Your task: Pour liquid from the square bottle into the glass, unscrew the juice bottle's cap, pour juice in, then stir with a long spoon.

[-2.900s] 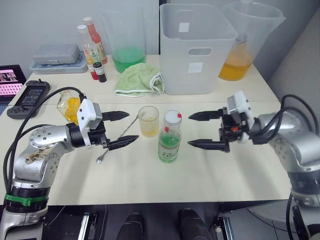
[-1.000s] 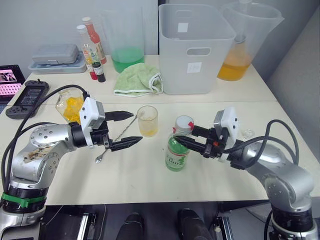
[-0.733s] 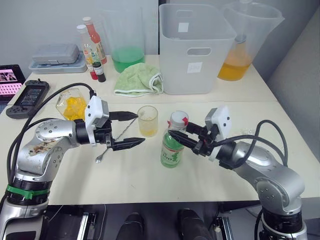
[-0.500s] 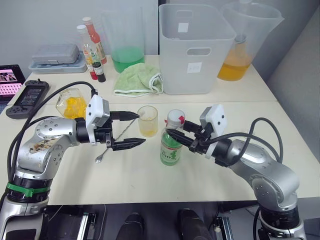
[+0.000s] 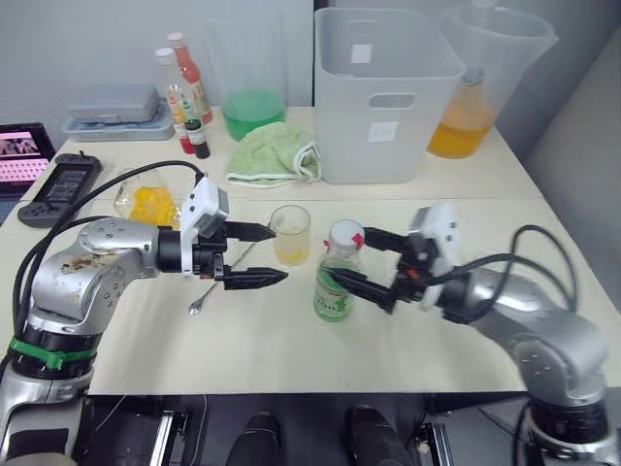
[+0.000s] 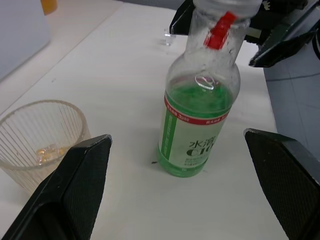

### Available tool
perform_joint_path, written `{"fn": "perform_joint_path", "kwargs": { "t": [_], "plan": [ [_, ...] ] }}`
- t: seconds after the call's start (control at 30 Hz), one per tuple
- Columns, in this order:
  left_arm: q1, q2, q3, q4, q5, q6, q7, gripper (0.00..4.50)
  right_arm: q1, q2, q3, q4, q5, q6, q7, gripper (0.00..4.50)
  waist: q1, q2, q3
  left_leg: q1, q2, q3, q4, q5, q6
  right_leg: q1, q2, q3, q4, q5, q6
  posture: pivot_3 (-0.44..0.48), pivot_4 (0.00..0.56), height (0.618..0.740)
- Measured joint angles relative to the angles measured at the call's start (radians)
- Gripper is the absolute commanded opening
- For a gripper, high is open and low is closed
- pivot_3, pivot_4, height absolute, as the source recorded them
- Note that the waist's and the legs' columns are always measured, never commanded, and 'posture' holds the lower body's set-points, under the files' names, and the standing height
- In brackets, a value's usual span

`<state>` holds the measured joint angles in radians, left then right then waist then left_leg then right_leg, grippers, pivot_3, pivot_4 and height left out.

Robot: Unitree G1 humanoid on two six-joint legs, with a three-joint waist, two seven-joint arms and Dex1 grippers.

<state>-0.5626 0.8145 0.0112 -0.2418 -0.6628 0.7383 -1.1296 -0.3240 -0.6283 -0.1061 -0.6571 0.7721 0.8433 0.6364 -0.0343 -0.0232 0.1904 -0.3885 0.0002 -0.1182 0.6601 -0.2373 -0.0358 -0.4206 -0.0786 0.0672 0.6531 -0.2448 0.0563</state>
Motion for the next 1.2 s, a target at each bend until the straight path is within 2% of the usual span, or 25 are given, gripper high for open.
{"fn": "perform_joint_path", "kwargs": {
  "t": [0.27, 0.47, 0.73, 1.2],
  "plan": [
    [-0.054, -0.047, -0.008, -0.01, -0.07, 0.026, -0.033, 4.5, 0.222, -0.279, -0.269, 0.001, 0.137, 0.008, 0.262, 4.49, -0.005, 0.0, 0.0, 0.0, 0.0, 0.0, 0.0, -0.001, 0.001, 0.001, 0.001, 0.0, -0.003, 0.0, 0.0, 0.0, 0.15, 0.74],
    [-0.081, -0.105, -0.071, -0.022, -0.066, 0.012, -0.048, 4.5, 0.349, -0.336, -0.497, -0.03, 0.277, 0.037, 0.31, 4.49, -0.003, 0.0, 0.0, 0.0, 0.0, 0.0, 0.0, -0.001, 0.001, 0.003, 0.001, 0.0, -0.004, 0.0, 0.0, 0.0, 0.15, 0.74],
    [-0.145, -0.198, -0.154, 0.081, 0.034, -0.095, -0.066, 4.5, 0.492, -0.341, -0.742, -0.082, 0.43, 0.052, 0.25, 4.49, 0.011, -0.001, 0.0, 0.001, 0.0, 0.0, 0.001, -0.001, 0.001, 0.006, 0.001, 0.001, -0.005, 0.001, 0.0, 0.0, 0.15, 0.74],
    [-0.167, -0.383, -0.225, 0.19, 0.17, -0.259, -0.038, 4.5, 0.584, -0.339, -0.812, -0.14, 0.47, 0.015, 0.175, 4.49, 0.02, -0.001, 0.0, 0.006, 0.0, 0.0, 0.001, -0.001, 0.001, 0.014, 0.001, 0.001, -0.009, 0.001, 0.001, 0.0, 0.15, 0.74]
  ]
}}
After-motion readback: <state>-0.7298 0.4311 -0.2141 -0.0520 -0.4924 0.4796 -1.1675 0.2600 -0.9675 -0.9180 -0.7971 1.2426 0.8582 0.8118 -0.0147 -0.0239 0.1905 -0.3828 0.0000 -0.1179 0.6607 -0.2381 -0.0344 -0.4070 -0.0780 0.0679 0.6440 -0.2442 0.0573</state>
